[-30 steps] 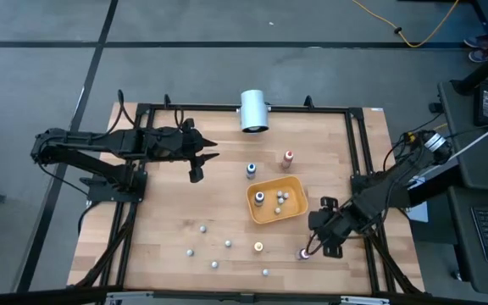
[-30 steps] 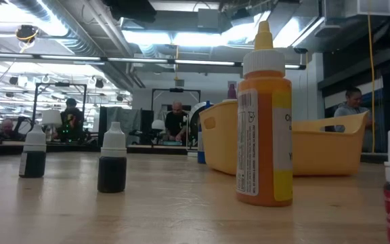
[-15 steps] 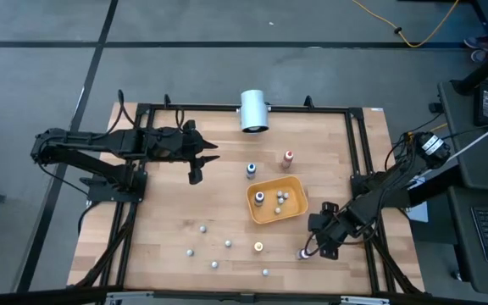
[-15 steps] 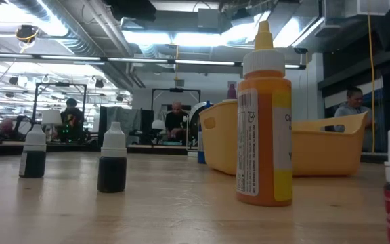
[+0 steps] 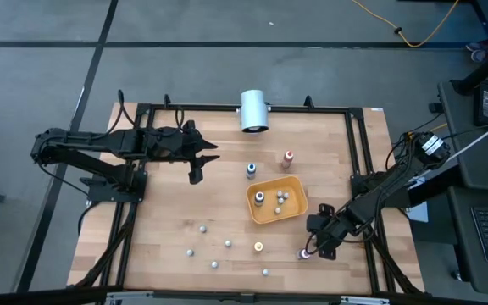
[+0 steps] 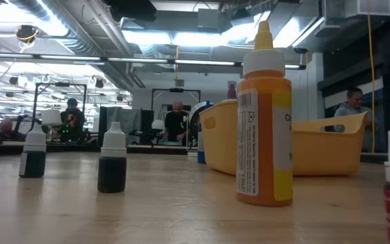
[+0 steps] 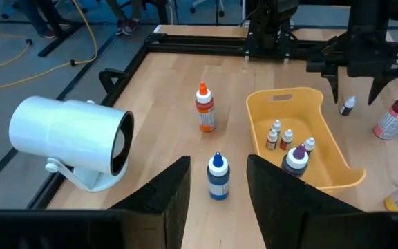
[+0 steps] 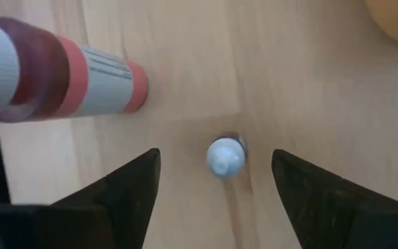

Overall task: Pick & Place food coloring
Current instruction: Put the small pink food coloring bottle into the yellow bin

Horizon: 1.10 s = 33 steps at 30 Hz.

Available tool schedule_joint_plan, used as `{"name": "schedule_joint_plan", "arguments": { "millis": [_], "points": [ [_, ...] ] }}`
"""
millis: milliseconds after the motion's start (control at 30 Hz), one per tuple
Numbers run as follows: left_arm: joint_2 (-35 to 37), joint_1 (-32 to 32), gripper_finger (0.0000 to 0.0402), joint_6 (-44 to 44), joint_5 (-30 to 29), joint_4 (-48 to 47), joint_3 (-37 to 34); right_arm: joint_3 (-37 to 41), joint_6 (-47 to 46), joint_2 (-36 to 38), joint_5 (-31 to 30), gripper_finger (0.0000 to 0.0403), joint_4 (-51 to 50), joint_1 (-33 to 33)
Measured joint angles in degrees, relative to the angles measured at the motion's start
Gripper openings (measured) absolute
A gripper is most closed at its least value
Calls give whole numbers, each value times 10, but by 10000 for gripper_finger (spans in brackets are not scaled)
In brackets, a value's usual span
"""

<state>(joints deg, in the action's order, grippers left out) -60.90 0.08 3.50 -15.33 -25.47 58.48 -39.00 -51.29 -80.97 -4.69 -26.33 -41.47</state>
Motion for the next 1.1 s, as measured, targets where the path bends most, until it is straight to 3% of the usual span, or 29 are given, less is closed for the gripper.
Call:
{"name": "schedule_joint_plan", "arguments": {
  "millis": [267,900,1100],
  "points": [
    [0,0,139,2,0,0,0,0,23,-13,-19,270,-3,1],
    [0,0,139,3,0,0,0,0,19,-37,-6,168,26,1],
    [0,0,139,3,14,0,0,0,18,-37,26,137,25,1]
  ]
}}
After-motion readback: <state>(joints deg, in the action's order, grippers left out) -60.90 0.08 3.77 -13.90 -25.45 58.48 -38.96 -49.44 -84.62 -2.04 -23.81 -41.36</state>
